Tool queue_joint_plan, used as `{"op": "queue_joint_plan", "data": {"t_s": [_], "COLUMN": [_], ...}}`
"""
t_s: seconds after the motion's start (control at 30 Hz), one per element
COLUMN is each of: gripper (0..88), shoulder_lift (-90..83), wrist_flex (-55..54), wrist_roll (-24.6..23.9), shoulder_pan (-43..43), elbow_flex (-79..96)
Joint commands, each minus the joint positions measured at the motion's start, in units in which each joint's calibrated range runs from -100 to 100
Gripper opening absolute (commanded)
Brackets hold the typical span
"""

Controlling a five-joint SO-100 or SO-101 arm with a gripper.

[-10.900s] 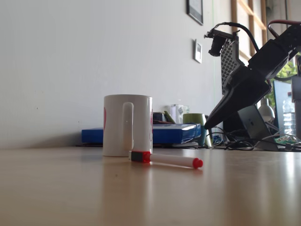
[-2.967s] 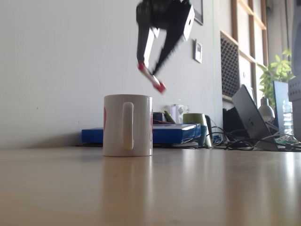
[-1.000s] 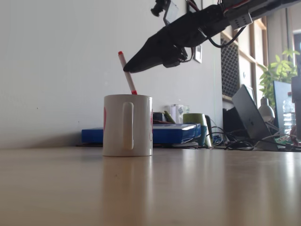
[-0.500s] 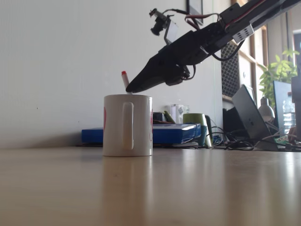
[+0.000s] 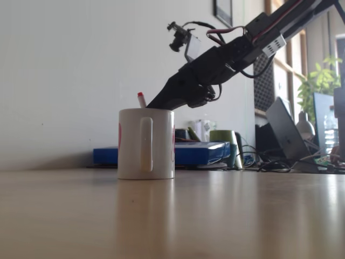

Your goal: Grab the pen and place it in the cup.

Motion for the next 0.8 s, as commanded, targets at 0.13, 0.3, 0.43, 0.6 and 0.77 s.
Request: {"op": "queue_joint_plan", "data": {"t_s": [0.13,0.3,0.43,0.6,0.77], "gripper": [11.6,20.2,20.5,20.2,20.2], "shoulder_lift": [-0.7,-0.7,-0.7,-0.7,-0.7], "wrist_flex": [-0.4,0.2,0.2,0.2,0.2], "wrist_roll": [-0.2,-0.2,-0.2,0.0,-0.1], "shoulder_pan": [0.7,0.5,0.2,0.1,0.1], "elbow_flex": [-1.3,-1.3,-1.3,-1.3,-1.3]}}
